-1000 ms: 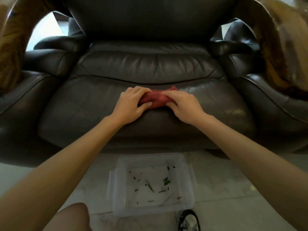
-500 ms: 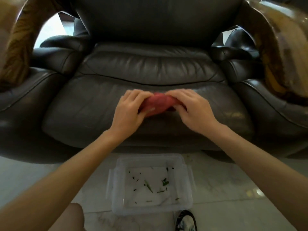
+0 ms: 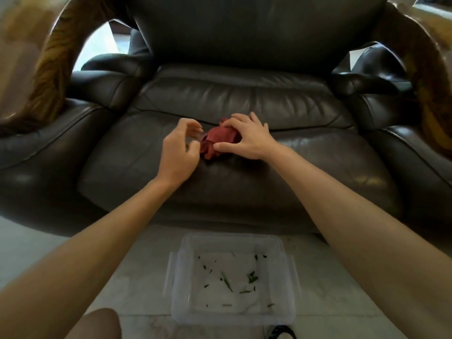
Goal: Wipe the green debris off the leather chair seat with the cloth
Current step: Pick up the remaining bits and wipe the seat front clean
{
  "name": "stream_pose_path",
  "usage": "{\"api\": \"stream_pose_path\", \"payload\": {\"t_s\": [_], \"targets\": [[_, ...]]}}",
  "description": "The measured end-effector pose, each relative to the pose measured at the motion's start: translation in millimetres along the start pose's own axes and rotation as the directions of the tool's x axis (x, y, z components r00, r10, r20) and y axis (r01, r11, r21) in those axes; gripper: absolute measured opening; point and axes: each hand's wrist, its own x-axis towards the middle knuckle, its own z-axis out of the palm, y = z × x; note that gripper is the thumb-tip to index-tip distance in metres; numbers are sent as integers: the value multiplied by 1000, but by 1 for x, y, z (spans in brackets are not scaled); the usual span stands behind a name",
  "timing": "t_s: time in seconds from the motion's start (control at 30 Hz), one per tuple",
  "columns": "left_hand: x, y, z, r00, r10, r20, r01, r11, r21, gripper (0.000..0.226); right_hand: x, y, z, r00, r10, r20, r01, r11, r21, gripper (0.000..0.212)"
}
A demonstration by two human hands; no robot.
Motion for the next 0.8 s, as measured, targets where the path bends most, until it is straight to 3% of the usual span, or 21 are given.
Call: {"api": "stream_pose_path", "payload": {"t_s": [0.23,0.4,0.53,0.8], "targets": [[7,-21,14,959,-52,280,-87,883,461,42,-6,0,-3,988,-98,-118,68,970,-233,53],[1,-22,17,935,-88,345,-125,826,550,46,-26,-1,0,972,-137,-190,57,925,-377,49],[-4,-20,21,943,-97,319,-109,815,569,48,-45,-8,0,968,-144,-204,43,900,-433,49],[-6,-21,24,975,-47,218,-83,832,548,52,-131,-36,-2,984,-158,-80,124,938,-323,40]]}}
